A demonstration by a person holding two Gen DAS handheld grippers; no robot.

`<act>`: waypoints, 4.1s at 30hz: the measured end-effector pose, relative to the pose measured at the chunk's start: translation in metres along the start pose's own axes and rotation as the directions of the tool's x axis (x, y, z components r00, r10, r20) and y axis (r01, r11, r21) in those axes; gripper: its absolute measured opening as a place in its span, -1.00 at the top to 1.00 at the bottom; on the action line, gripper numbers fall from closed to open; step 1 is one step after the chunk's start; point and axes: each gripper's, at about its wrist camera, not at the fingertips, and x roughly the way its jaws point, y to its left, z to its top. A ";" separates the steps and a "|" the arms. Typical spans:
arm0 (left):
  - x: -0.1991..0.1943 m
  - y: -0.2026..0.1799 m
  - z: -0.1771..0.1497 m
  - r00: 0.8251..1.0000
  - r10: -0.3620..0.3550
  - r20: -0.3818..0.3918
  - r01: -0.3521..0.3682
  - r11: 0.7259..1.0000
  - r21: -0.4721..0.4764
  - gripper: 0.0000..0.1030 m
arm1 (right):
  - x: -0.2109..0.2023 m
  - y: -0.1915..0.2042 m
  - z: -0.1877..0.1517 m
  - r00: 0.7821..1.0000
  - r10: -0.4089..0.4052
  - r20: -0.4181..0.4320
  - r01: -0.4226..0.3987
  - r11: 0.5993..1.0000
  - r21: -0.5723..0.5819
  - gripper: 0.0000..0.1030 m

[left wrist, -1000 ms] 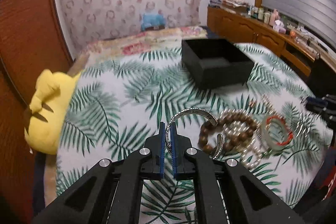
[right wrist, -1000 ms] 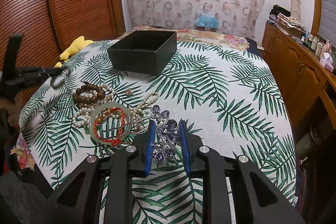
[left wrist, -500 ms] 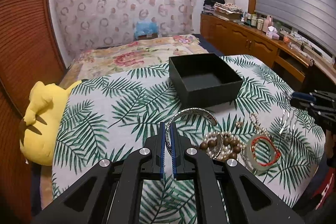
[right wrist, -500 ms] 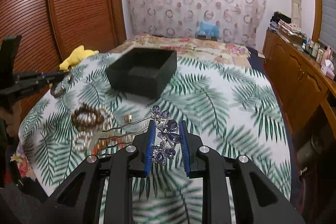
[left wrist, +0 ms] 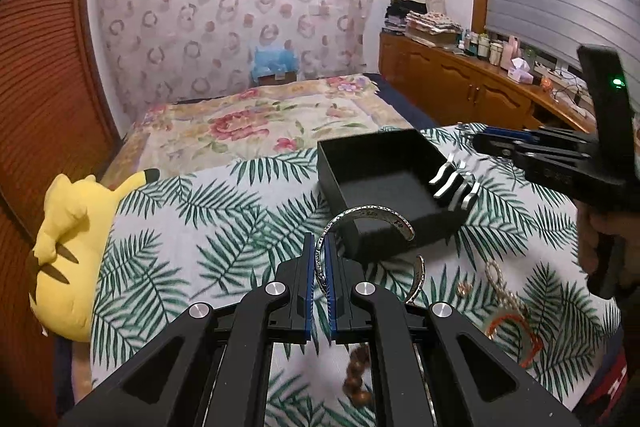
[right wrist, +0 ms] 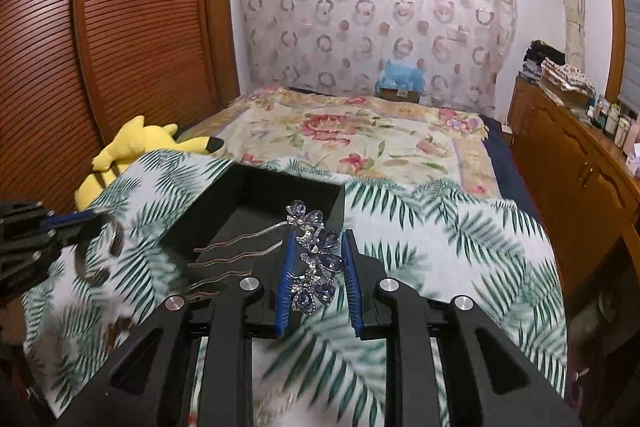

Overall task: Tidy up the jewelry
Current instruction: 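Drop the hairpin into the black box with the right while the left releases the bangle, then lower the right gripper onto the red string bracelet and close on it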

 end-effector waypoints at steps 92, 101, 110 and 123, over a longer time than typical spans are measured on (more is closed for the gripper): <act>-0.009 -0.018 -0.090 0.992 -0.081 -0.098 0.078 0.996 -0.041 0.08 | -0.079 0.046 -0.151 0.931 0.289 -0.224 -0.286 0.957 0.047 0.36; -0.008 -0.022 -0.090 0.992 -0.079 -0.102 0.076 0.996 -0.038 0.08 | -0.073 0.042 -0.142 0.938 0.271 -0.215 -0.262 0.963 0.068 0.47; -0.003 -0.019 -0.092 0.990 -0.079 -0.116 0.075 0.996 -0.042 0.08 | -0.068 0.035 -0.141 0.947 0.241 -0.213 -0.235 0.971 0.055 0.94; 0.020 -0.008 -0.087 0.979 -0.121 -0.165 0.112 0.991 -0.067 0.28 | -0.085 0.027 -0.127 0.973 0.198 -0.118 -0.197 0.980 0.021 0.94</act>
